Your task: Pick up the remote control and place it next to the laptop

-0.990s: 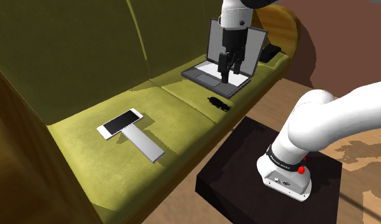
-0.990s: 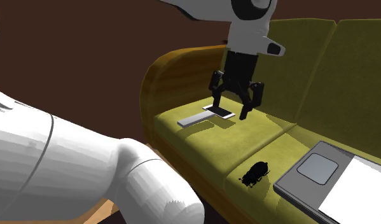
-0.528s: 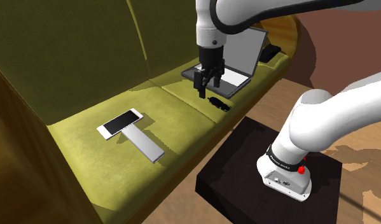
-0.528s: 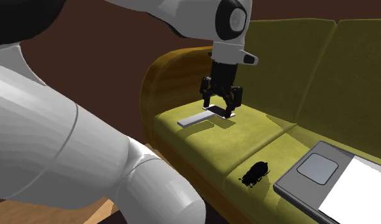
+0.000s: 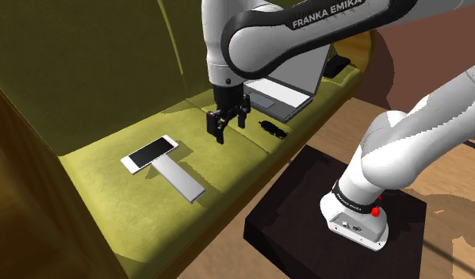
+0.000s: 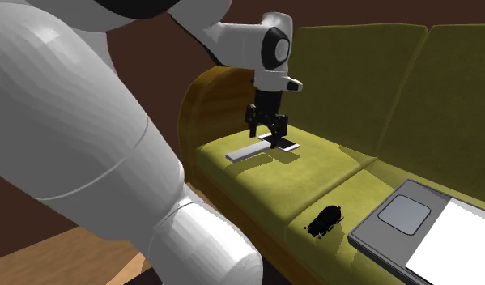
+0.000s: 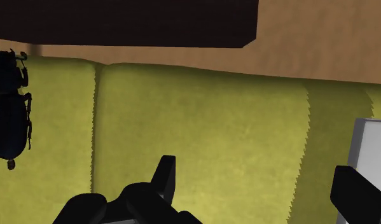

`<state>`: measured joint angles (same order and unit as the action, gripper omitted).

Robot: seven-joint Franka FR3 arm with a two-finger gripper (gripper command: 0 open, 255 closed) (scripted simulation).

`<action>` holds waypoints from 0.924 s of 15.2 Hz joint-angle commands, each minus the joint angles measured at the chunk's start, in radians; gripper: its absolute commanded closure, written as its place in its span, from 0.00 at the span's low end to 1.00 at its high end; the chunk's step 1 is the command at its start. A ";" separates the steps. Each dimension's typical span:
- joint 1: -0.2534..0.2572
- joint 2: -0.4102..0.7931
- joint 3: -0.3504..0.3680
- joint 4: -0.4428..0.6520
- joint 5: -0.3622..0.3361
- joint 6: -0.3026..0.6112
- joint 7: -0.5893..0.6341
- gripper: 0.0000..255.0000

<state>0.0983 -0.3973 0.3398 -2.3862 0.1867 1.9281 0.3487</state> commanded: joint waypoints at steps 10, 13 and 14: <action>0.021 0.417 0.164 0.244 -0.182 0.190 0.313 0.00; 0.051 0.544 0.178 0.340 -0.270 0.209 0.409 0.00; 0.065 0.586 0.177 0.375 -0.299 0.211 0.439 0.00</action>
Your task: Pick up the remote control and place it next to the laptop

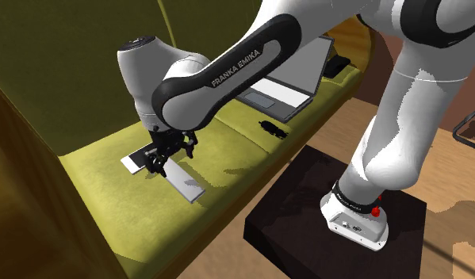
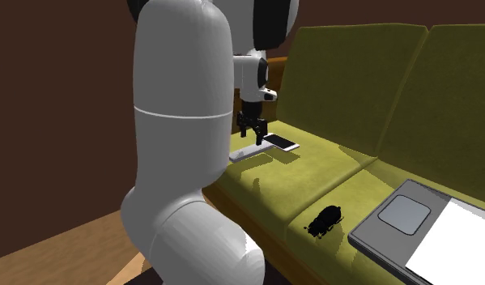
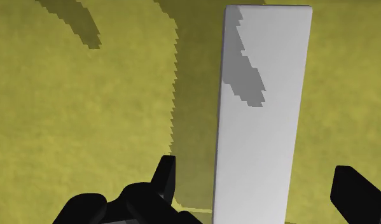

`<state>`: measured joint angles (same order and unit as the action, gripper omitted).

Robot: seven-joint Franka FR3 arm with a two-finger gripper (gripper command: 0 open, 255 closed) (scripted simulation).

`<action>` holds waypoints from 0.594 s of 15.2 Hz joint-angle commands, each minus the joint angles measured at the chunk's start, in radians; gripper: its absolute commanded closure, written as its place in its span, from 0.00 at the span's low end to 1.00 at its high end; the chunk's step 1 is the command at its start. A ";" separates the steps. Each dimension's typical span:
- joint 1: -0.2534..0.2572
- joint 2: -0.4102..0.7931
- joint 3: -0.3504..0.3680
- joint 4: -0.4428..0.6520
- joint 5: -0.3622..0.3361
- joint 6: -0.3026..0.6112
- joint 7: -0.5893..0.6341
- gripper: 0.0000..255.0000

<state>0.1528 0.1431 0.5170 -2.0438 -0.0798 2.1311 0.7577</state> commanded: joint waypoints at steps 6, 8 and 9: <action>0.019 0.087 -0.011 -0.003 -0.061 0.080 0.050 0.00; 0.022 0.099 -0.014 -0.011 -0.070 0.098 0.055 0.00; 0.022 0.099 -0.014 -0.011 -0.070 0.098 0.055 0.00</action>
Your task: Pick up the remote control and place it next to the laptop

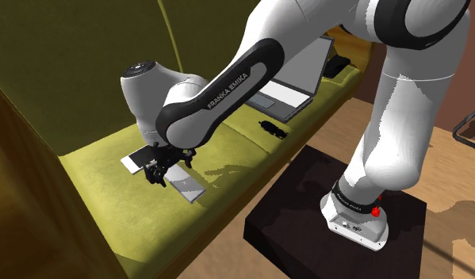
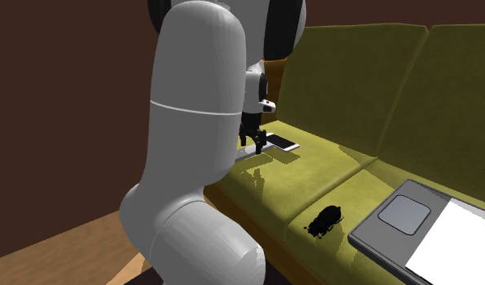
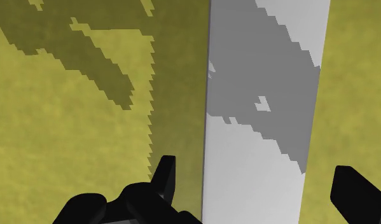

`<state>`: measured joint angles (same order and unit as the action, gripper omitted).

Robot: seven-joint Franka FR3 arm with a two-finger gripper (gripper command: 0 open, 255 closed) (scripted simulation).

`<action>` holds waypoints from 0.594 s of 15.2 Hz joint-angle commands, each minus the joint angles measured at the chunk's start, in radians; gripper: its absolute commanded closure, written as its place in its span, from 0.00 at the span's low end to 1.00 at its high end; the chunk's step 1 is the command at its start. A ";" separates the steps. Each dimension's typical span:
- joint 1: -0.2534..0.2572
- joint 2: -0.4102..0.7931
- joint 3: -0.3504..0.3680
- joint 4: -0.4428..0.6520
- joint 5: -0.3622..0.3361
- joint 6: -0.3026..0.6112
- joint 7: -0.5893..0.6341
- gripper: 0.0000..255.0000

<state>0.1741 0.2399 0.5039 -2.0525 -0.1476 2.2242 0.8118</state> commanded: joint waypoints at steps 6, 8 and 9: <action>0.000 0.002 -0.001 -0.003 -0.002 0.005 0.001 0.00; 0.000 0.002 -0.001 -0.003 -0.002 0.005 0.001 1.00; 0.000 0.002 -0.001 -0.003 -0.002 0.005 0.001 1.00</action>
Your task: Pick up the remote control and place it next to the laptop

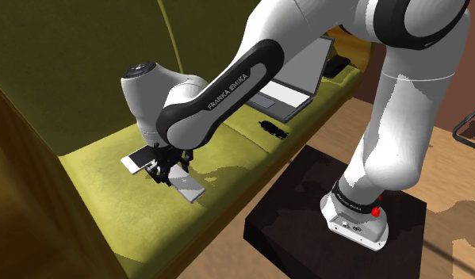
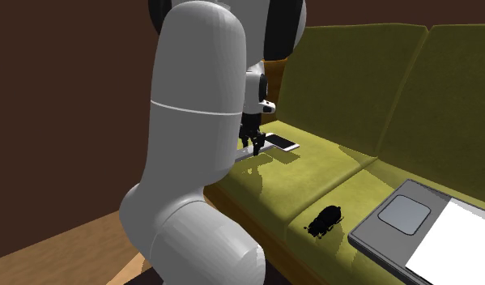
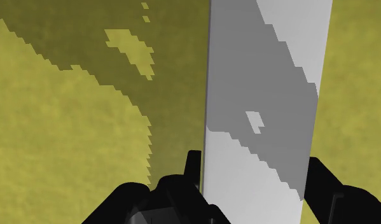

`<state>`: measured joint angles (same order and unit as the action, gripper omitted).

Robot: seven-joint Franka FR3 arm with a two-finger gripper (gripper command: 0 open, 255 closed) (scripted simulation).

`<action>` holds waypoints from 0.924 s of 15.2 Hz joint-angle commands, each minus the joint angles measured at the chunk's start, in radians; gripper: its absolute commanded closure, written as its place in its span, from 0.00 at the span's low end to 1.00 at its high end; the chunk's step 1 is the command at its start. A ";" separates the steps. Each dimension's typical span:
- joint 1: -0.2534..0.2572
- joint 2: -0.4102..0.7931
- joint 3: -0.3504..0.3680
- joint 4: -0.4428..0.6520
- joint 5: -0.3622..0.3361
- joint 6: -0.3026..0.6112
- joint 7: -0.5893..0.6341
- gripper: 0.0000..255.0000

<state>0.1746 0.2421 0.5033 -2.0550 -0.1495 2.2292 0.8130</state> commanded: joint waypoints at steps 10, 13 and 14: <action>-0.003 -0.016 0.004 0.009 0.011 -0.023 -0.008 1.00; -0.007 -0.039 0.008 0.024 0.027 -0.058 -0.018 1.00; -0.009 -0.047 0.010 0.030 0.032 -0.070 -0.022 1.00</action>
<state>0.1676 0.2036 0.5117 -2.0311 -0.1228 2.1723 0.7953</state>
